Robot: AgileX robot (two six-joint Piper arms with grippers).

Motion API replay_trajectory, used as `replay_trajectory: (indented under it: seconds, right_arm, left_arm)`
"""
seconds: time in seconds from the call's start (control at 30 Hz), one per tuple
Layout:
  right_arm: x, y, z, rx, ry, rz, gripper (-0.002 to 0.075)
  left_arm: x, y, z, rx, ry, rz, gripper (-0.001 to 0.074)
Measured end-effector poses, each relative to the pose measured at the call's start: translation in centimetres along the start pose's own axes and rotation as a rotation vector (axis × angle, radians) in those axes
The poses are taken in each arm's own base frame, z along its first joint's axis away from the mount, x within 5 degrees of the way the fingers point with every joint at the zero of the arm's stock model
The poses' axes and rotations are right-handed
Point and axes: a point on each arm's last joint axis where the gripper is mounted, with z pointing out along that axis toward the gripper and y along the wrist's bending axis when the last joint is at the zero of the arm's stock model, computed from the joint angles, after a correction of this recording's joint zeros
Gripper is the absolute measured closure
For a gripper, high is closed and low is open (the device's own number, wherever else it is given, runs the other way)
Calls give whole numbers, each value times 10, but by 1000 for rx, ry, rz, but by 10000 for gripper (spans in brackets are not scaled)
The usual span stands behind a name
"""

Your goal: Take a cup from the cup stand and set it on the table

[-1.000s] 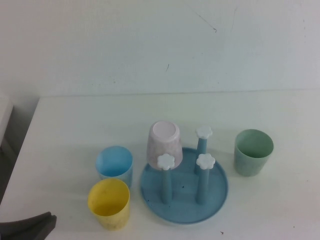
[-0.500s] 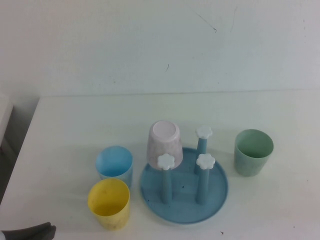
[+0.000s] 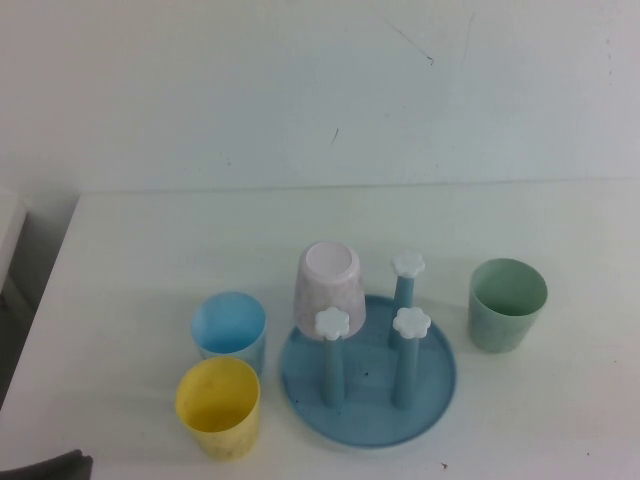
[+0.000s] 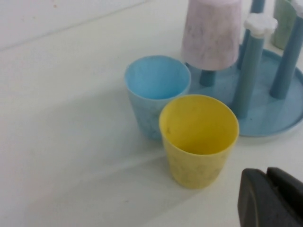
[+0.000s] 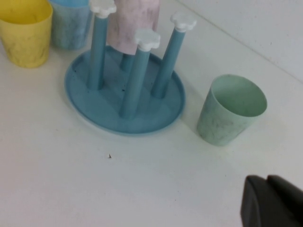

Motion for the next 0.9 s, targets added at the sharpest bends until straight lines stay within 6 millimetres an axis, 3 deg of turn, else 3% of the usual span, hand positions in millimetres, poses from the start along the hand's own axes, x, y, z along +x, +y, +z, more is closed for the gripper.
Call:
replay_trajectory:
  seconds: [0.27, 0.4, 0.5, 0.67, 0.9]
  right_arm:
    - [0, 0, 0, -4, -2, 6, 727]
    - [1, 1, 0, -9, 6, 6, 727]
    - [1, 1, 0, -10, 7, 6, 727]
    - [1, 1, 0, -12, 8, 6, 727]
    - [2, 2, 0, -23, 25, 6, 727]
  left_arm:
    - [11, 17, -14, -254, -238, -134, 736]
    - [34, 24, -6, -357, -332, -182, 736]
    - [57, 28, 4, -410, -341, -202, 736]
    - [75, 27, 8, -408, -235, -233, 736]
    - [77, 27, 9, -409, -204, -232, 737]
